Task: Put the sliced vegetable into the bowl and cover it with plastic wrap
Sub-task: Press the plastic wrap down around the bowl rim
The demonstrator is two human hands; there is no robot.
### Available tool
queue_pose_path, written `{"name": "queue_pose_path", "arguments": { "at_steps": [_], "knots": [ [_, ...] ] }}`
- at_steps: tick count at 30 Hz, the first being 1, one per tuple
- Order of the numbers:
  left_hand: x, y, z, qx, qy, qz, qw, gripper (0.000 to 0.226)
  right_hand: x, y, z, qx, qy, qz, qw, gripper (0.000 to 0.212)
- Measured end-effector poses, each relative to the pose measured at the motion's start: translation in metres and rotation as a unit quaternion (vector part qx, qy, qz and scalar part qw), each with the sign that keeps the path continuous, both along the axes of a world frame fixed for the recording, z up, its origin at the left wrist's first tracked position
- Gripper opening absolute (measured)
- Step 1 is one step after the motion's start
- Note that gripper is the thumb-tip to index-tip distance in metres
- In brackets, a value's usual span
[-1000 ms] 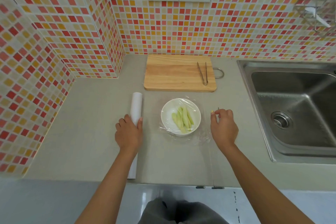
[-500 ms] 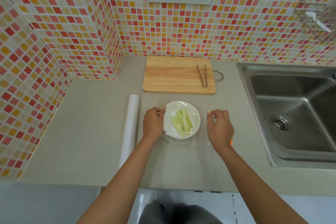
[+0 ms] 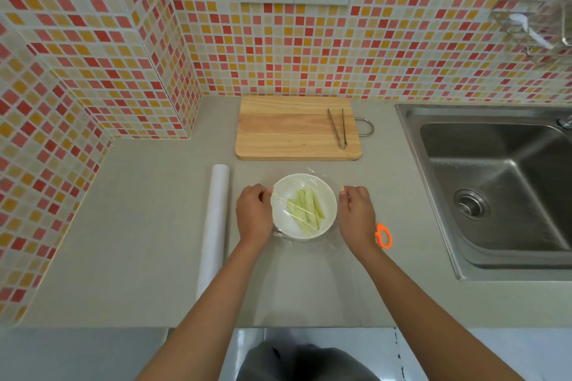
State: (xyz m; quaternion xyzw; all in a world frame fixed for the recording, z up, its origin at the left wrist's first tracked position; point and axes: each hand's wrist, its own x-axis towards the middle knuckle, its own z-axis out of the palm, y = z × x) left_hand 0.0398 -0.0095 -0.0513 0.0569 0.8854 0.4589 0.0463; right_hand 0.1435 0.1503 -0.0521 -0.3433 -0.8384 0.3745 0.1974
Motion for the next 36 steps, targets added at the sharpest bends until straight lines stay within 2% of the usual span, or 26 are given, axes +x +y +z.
{"name": "queue_pose_path", "arguments": {
  "at_steps": [5, 9, 15, 25, 30, 36],
  "knots": [
    [0.001, -0.001, -0.002, 0.012, 0.018, -0.006, 1.0, 0.031, -0.013, -0.015, -0.003, -0.162, 0.1, -0.004, 0.982, 0.032],
    [0.002, -0.001, -0.005, 0.013, 0.029, -0.002, 1.0, 0.028, -0.017, -0.023, -0.011, -0.255, 0.129, -0.02, 0.958, 0.037],
    [0.003, -0.002, -0.006, 0.045, 0.045, 0.004, 0.998, 0.025, -0.019, -0.027, -0.018, -0.278, 0.151, -0.038, 0.948, 0.038],
    [0.002, -0.002, -0.027, 0.144, -0.072, 0.007, 0.987, 0.022, -0.016, -0.031, -0.02, -0.346, 0.199, -0.057, 0.915, 0.037],
    [0.008, 0.006, -0.029, 0.208, -0.119, 0.07, 0.968, 0.024, -0.019, -0.036, -0.021, -0.376, 0.215, -0.068, 0.899, 0.038],
    [0.016, 0.01, -0.03, 0.241, -0.092, 0.129, 0.957, 0.009, -0.019, -0.034, -0.022, -0.381, 0.212, -0.068, 0.897, 0.038]
  ]
}}
